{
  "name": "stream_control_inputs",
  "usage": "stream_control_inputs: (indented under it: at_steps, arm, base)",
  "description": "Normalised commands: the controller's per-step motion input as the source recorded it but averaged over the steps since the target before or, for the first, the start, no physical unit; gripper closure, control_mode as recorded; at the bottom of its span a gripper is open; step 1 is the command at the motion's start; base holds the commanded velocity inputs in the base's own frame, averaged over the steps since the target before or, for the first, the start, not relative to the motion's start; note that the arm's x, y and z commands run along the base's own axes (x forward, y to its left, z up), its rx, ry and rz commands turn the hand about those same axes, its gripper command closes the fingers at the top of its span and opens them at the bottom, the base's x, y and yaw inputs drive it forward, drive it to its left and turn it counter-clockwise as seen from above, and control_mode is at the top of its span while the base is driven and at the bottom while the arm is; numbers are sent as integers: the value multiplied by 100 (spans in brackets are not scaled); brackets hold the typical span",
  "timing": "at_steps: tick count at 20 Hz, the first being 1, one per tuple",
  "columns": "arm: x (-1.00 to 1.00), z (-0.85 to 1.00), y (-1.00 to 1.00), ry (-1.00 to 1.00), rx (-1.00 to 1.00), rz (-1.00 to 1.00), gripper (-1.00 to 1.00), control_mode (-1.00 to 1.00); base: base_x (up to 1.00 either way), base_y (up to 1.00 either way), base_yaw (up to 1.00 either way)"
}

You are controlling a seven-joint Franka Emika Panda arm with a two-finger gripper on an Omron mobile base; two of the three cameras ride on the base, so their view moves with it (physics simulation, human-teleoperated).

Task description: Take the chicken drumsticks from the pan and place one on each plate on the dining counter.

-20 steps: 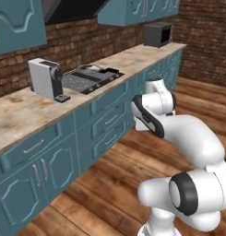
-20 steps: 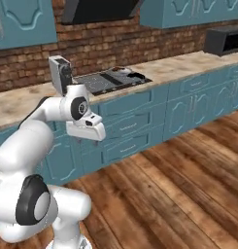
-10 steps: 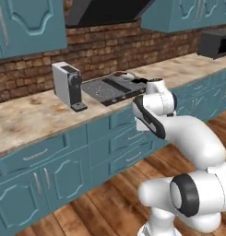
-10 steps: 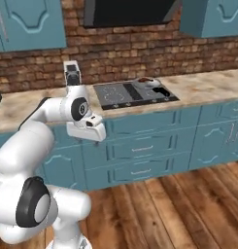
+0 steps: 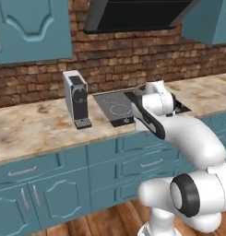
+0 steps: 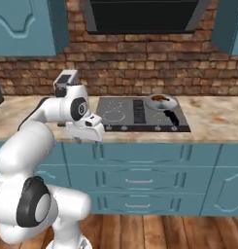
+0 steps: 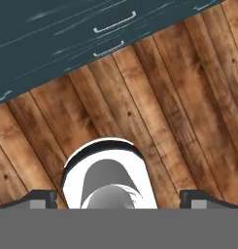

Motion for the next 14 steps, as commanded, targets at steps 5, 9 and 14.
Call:
stream_control_inputs:
  at_steps: [5, 9, 14]
  arm:
    - [0, 0, 0, 0, 0, 0, -100, 100]
    - [0, 0, 0, 0, 0, 0, -100, 100]
    - [0, 0, 0, 0, 0, 0, -100, 100]
  base:
    - [85, -79, 40]
    - [63, -71, 34]
    - [52, -41, 21]
